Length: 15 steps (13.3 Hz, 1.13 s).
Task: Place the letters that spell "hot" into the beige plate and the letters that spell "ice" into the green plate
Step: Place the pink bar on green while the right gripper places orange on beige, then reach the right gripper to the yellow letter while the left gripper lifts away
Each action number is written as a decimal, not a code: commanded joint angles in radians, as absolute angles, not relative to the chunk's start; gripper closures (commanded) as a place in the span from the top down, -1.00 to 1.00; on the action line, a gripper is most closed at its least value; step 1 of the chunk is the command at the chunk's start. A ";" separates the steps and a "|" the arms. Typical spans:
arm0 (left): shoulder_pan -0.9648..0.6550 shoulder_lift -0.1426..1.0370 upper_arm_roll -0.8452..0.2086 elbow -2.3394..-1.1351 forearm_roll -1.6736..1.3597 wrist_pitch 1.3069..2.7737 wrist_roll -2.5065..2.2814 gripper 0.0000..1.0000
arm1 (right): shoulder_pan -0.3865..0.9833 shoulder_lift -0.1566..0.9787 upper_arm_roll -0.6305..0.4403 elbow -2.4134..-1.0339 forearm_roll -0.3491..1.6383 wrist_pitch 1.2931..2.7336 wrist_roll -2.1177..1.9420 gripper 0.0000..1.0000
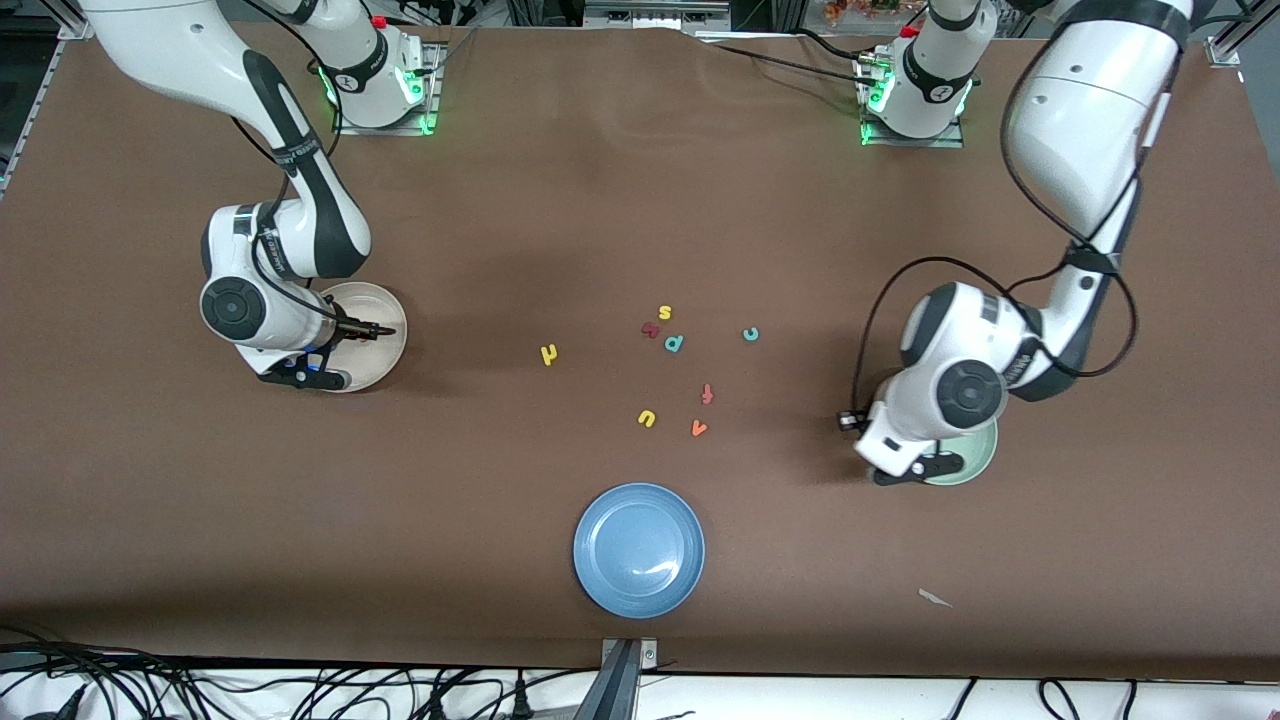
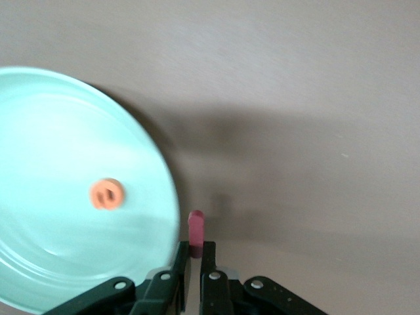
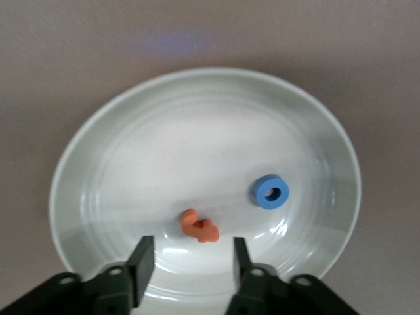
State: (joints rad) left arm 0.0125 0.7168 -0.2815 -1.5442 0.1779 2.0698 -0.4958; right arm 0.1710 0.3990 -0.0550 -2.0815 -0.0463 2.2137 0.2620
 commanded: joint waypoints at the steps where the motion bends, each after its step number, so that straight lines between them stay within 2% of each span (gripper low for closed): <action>1: 0.070 0.713 -0.282 -1.546 0.210 2.055 -0.372 -1.00 | 0.175 0.324 -0.045 -2.083 -0.032 2.186 0.264 0.94; 4: 0.100 0.716 -0.275 -1.546 0.244 2.059 -0.327 -1.00 | 0.175 0.305 0.059 -2.037 -0.032 2.177 0.281 0.98; 8: 0.104 0.710 -0.276 -1.549 0.242 2.046 -0.336 -1.00 | 0.201 0.356 0.164 -1.947 -0.037 2.184 0.278 0.99; 11: 0.117 0.709 -0.278 -1.563 0.245 1.990 -0.325 -1.00 | 0.259 0.414 0.169 -1.902 -0.043 2.195 0.276 0.99; 15: 0.123 0.709 -0.278 -1.617 0.245 1.974 -0.324 -0.95 | 0.307 0.495 0.169 -1.894 -0.048 2.319 0.278 0.99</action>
